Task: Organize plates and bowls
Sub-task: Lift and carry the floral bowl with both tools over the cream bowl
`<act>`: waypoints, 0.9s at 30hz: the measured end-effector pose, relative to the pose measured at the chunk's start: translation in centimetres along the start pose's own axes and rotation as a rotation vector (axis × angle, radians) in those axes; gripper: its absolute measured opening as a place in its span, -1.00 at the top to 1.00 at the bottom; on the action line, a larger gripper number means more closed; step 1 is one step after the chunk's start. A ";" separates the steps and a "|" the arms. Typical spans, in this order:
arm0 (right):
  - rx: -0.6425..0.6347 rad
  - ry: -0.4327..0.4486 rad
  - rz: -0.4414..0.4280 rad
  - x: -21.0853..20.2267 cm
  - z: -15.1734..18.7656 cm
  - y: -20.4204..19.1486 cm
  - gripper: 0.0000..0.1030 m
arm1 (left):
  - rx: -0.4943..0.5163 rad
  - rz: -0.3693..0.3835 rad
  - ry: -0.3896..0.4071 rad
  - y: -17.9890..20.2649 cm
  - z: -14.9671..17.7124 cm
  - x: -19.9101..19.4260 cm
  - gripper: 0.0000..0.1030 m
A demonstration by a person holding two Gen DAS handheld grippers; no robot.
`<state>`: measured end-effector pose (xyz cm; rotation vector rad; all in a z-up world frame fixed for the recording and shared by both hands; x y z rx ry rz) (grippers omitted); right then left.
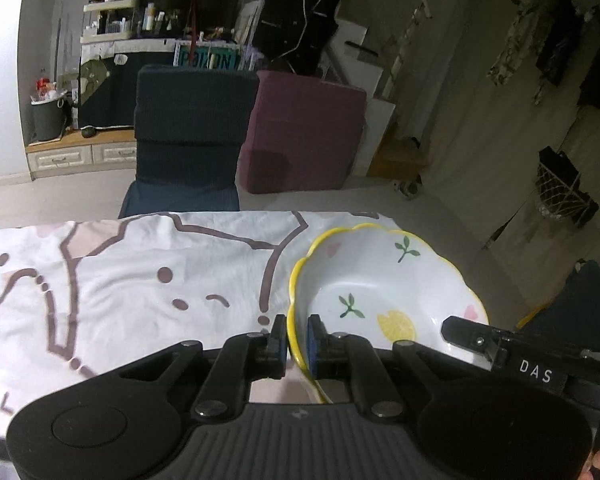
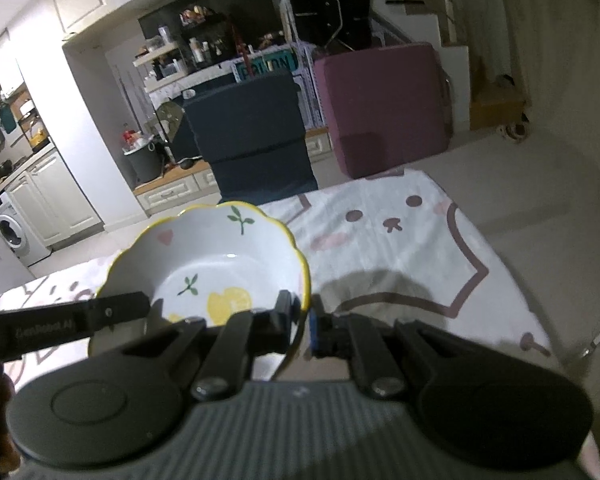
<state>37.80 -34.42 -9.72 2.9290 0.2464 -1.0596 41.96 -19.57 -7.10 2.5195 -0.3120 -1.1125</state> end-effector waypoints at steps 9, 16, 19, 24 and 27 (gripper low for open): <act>-0.038 0.029 -0.023 -6.0 1.0 -3.4 0.80 | -0.007 -0.003 0.040 -1.4 2.0 -7.2 0.80; -0.073 0.045 -0.052 -9.0 2.0 -6.3 0.80 | -0.024 -0.015 0.069 -3.2 3.6 -12.0 0.80; -0.082 0.051 -0.070 -10.1 2.7 -7.7 0.80 | -0.028 -0.023 0.083 -4.2 4.2 -14.0 0.80; -0.096 0.059 -0.097 -11.4 3.6 -9.8 0.79 | -0.042 -0.033 0.100 -6.2 5.2 -16.9 0.80; -0.102 0.070 -0.114 -12.4 3.9 -11.1 0.79 | -0.045 -0.039 0.111 -7.3 5.7 -18.5 0.80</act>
Point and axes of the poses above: each gripper's, at about its wrist camera, not at the fingertips, and x roughly the way its jaws point, y to its right, z to its underside, the point moved 3 cm from there along x, roughly the way its jaws point, and after that the axes turned 15 degrees about -x, right-handed, at the moved point
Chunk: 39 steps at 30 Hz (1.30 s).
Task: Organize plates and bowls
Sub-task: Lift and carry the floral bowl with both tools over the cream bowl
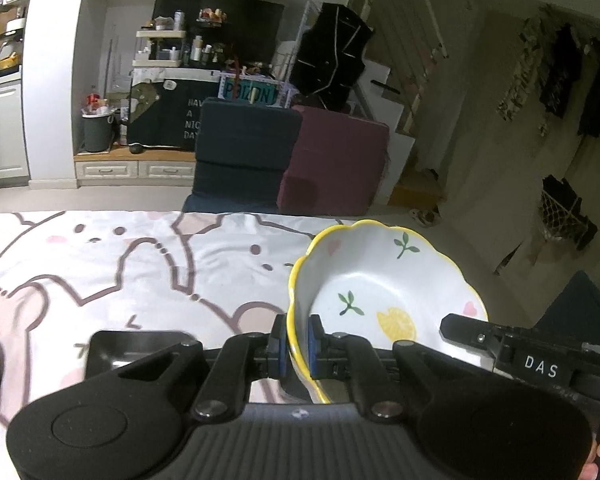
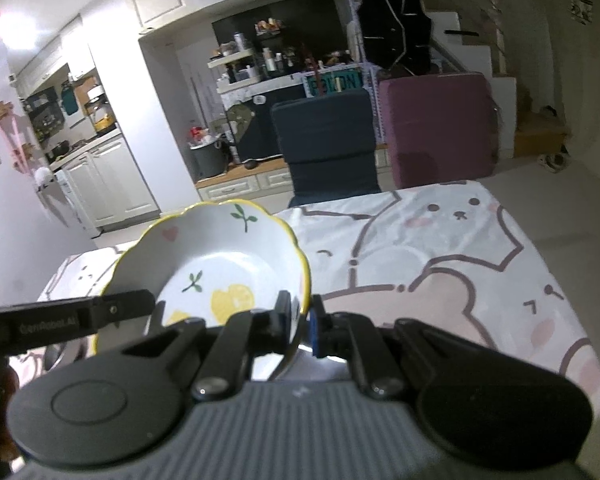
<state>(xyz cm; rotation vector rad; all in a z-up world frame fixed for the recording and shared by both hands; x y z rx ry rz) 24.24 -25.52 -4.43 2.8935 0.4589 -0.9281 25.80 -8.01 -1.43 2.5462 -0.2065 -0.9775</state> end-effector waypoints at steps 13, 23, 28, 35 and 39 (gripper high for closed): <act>-0.053 -0.003 -0.082 -0.8 1.3 -7.1 0.78 | -0.046 -0.059 0.029 -6.9 1.5 -5.8 0.80; -0.113 -0.056 -0.144 0.5 2.6 -11.9 0.78 | -0.102 -0.104 0.006 -12.4 3.4 -7.6 0.80; -0.143 -0.082 -0.153 1.2 3.2 -13.8 0.78 | -0.136 -0.101 -0.029 -15.0 4.8 -7.4 0.79; -0.184 -0.146 -0.154 2.7 4.3 -14.9 0.78 | -0.150 -0.122 -0.090 -17.3 6.5 -6.1 0.79; -0.175 -0.210 -0.166 3.7 5.8 -15.7 0.78 | -0.150 -0.153 -0.123 -18.2 7.1 -5.5 0.80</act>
Point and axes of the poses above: each gripper's, at about its wrist camera, not at the fingertips, and x roughly the way its jaws point, y to its right, z to its underside, the point moved 3 cm from there along x, roughly the way its jaws point, and after that the axes turned 15 degrees about -x, right-handed, at the moved point
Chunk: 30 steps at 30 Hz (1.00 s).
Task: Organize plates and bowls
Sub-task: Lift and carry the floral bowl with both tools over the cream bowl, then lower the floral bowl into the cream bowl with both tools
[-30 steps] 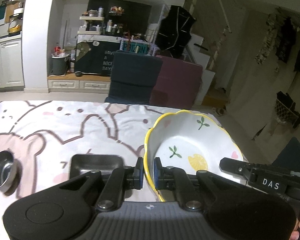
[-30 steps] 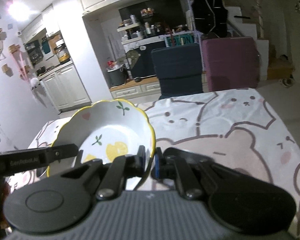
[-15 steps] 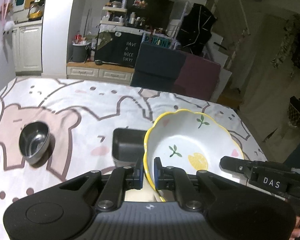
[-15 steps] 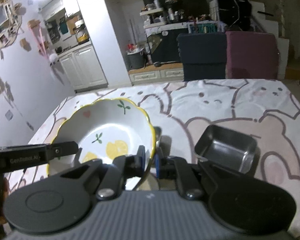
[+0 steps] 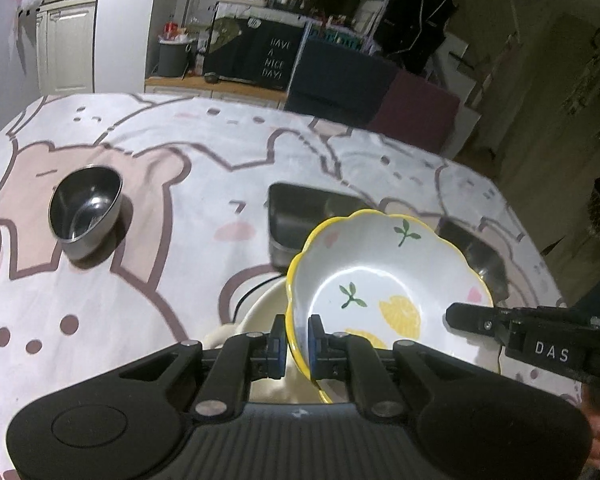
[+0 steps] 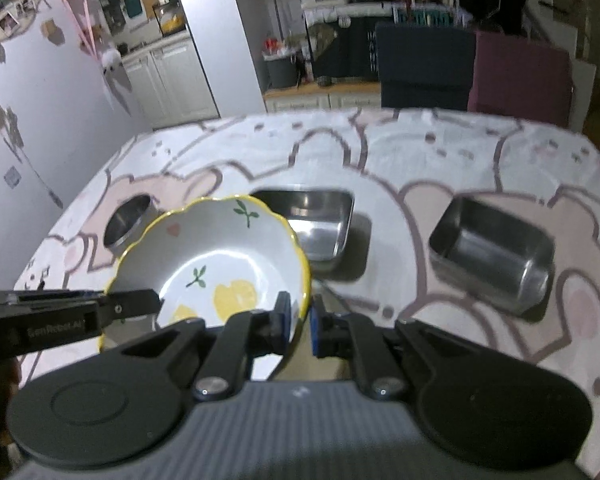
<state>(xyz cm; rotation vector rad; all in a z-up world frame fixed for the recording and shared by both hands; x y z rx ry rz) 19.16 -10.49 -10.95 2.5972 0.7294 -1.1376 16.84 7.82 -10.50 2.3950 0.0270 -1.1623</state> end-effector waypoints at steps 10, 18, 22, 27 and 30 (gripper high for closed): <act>0.071 -0.131 -0.034 2.4 1.9 -0.5 0.80 | -0.017 -0.064 -0.084 -0.8 1.0 2.2 0.79; 0.103 -0.189 -0.041 4.0 2.2 -0.3 0.81 | -0.045 -0.103 -0.119 -1.1 1.1 3.1 0.79; 0.111 -0.212 -0.044 4.5 2.2 -0.4 0.81 | -0.055 -0.121 -0.129 -1.2 1.1 3.6 0.79; 0.133 -0.241 -0.050 5.4 2.3 -0.3 0.80 | -0.058 -0.139 -0.137 -1.3 1.1 3.9 0.79; 0.143 -0.252 -0.048 5.8 2.4 -0.3 0.80 | -0.055 -0.145 -0.139 -1.2 1.1 4.1 0.79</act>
Point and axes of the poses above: each gripper's, at about its wrist camera, not at the fingertips, and x roughly the way its jaws point, y to its right, z to its underside, the point moved 3 cm from there along x, roughly the way its jaws point, and after that the axes turned 15 degrees about -x, right-handed, at the moved point
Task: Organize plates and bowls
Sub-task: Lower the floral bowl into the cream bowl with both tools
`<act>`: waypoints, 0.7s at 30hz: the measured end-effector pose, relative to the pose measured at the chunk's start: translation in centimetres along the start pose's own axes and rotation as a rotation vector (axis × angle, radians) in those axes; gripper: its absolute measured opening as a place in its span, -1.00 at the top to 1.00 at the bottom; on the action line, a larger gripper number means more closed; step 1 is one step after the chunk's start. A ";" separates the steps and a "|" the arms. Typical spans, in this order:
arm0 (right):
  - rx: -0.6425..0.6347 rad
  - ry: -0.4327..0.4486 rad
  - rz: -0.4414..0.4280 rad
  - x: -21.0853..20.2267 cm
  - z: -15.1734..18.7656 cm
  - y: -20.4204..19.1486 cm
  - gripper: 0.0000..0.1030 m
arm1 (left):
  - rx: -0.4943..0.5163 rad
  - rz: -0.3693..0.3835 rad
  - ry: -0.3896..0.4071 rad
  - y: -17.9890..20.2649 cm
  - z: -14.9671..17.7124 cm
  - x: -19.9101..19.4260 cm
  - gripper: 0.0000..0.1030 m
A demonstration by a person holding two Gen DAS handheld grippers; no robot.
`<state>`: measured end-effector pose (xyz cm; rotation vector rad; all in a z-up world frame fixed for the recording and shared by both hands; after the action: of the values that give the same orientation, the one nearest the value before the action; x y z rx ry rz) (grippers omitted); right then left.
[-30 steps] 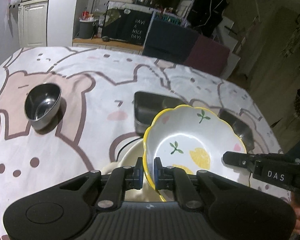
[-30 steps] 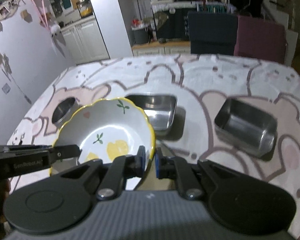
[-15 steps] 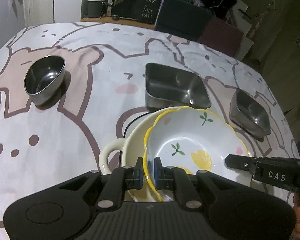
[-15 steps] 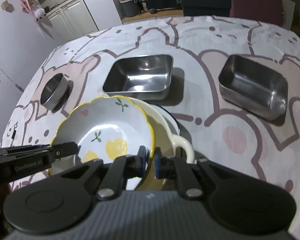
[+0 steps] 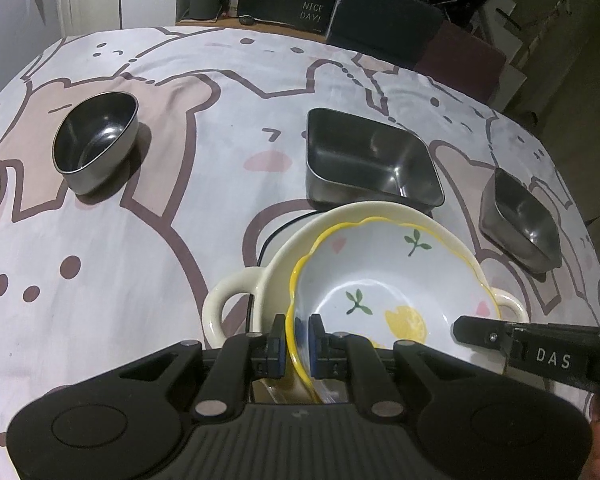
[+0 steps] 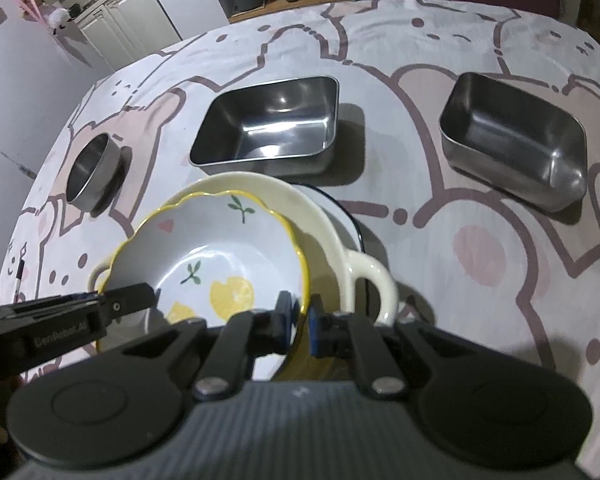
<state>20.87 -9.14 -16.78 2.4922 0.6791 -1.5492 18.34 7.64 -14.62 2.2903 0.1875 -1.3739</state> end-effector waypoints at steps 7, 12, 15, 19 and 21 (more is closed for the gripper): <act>0.011 -0.019 0.014 0.4 -0.1 0.1 0.79 | 0.017 -0.012 -0.008 0.4 0.1 0.4 0.78; 0.007 -0.026 0.027 0.5 -0.1 0.0 0.78 | 0.037 -0.018 -0.007 0.6 0.2 0.5 0.74; 0.006 -0.027 0.028 0.5 -0.1 0.0 0.78 | 0.048 -0.018 -0.006 0.8 0.2 0.5 0.73; 0.010 -0.029 0.026 0.5 -0.1 0.1 0.78 | 0.063 -0.016 -0.006 0.8 0.3 0.5 0.72; 0.016 -0.031 0.024 0.5 -0.1 0.1 0.78 | 0.068 -0.016 -0.007 0.8 0.3 0.5 0.72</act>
<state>21.16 -9.01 -17.15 2.4728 0.6330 -1.5874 18.62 6.70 -14.94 2.3439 0.1588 -1.4164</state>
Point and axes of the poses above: each gripper's, at about its wrist camera, not at the fingertips, and x roughly the way its jaws point, y to its right, z to its underside, the point moved 3 cm from there along x, roughly the way its jaws point, and after that the axes turned 15 degrees about -x, right-handed, at the moved point
